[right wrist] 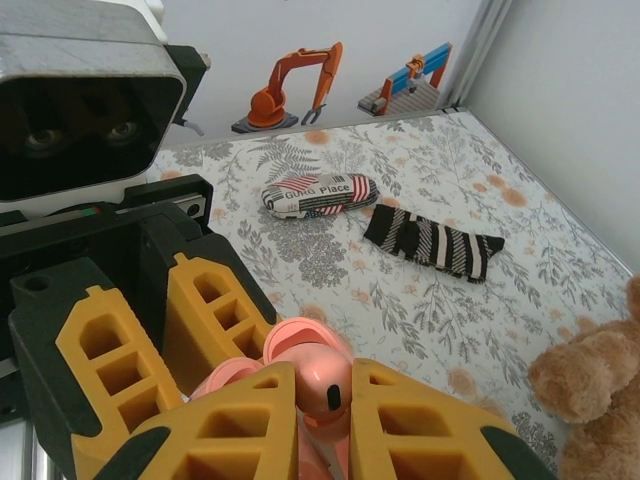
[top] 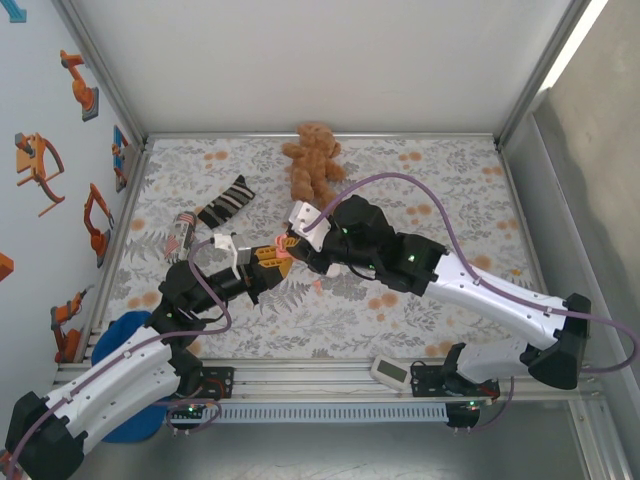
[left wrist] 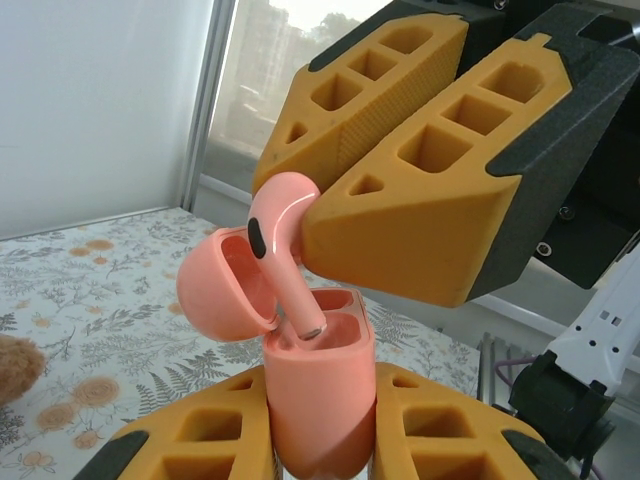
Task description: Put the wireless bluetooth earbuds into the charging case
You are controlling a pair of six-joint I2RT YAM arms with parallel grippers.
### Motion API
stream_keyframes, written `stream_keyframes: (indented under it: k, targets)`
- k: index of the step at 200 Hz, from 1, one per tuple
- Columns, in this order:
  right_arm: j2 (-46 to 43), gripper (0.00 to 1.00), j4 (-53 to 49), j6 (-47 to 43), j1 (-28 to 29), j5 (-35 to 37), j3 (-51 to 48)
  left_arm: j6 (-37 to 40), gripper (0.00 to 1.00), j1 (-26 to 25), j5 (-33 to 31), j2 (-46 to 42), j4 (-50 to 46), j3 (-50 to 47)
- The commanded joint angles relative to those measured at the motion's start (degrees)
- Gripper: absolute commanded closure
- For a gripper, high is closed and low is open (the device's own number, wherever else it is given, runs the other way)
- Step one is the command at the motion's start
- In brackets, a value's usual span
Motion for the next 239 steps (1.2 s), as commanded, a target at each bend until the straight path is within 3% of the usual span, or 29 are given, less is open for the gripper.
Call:
stream_keyframes:
  k: [1, 105, 168, 239]
  targets:
    - [0.22, 0.85, -0.59, -0.77, 0.53, 0.93, 2.07, -0.3, 1.0, -0.36, 1.24, -0.18, 2.33, 2.2]
    - [-1.09, 0.83, -1.57, 0.51, 0.87, -2.51, 0.83, -0.19, 1.0, -0.39, 1.19, 0.02, 2.13, 2.29]
    - [-3.22, 0.67, 0.23, 1.21, 0.81, -2.7, 1.44, -0.08, 1.0, -0.58, 1.25, -0.34, 2.32, 1.95]
    - [-7.67, 0.44, 2.77, 3.56, 0.66, 3.06, 1.03, 0.47, 1.0, -0.82, 1.37, -0.61, 3.37, 1.02]
